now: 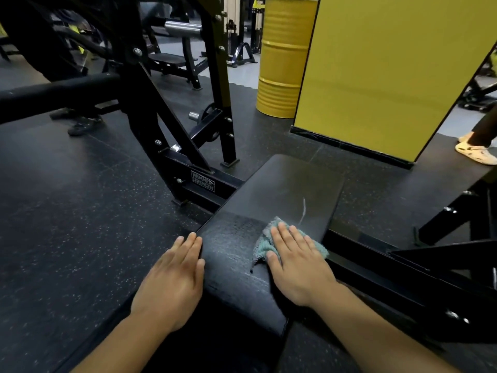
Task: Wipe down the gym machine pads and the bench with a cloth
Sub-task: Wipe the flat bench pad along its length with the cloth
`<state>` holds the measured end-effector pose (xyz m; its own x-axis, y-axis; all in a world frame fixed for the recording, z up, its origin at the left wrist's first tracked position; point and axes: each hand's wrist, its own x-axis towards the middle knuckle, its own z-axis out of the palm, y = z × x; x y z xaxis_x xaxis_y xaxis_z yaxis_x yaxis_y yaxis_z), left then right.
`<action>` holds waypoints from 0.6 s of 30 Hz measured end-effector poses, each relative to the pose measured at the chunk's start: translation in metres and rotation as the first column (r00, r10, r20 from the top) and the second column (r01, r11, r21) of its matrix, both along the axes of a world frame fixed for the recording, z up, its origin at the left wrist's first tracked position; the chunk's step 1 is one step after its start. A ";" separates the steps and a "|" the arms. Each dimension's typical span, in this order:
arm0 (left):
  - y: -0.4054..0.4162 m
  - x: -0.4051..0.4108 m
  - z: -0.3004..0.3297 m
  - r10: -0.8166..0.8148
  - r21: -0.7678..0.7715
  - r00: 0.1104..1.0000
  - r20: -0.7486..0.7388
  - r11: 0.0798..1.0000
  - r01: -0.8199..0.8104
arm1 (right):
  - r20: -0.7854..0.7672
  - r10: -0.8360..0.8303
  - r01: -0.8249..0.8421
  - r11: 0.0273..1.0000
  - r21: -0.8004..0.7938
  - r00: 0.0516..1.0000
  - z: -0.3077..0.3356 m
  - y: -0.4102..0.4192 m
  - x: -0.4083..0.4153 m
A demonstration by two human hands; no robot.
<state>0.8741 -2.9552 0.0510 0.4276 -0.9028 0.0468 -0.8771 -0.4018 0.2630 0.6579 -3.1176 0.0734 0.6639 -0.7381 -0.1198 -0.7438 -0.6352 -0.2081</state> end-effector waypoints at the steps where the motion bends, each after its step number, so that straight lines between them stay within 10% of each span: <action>1: -0.002 0.001 0.002 -0.025 0.006 1.000 0.003 1.000 0.025 | 0.001 0.009 -0.009 1.000 0.006 1.000 0.000 -0.004 0.006; 18: -0.105 -0.001 0.003 -0.167 -0.074 0.985 -0.034 0.984 0.164 | 0.024 0.007 -0.006 1.000 -0.021 1.000 -0.006 -0.042 0.022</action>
<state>0.8730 -3.0598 0.0537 0.2750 -0.9563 0.0992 -0.9183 -0.2307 0.3218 0.6802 -3.1596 0.0677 0.6714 -0.7358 -0.0883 -0.7344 -0.6446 -0.2126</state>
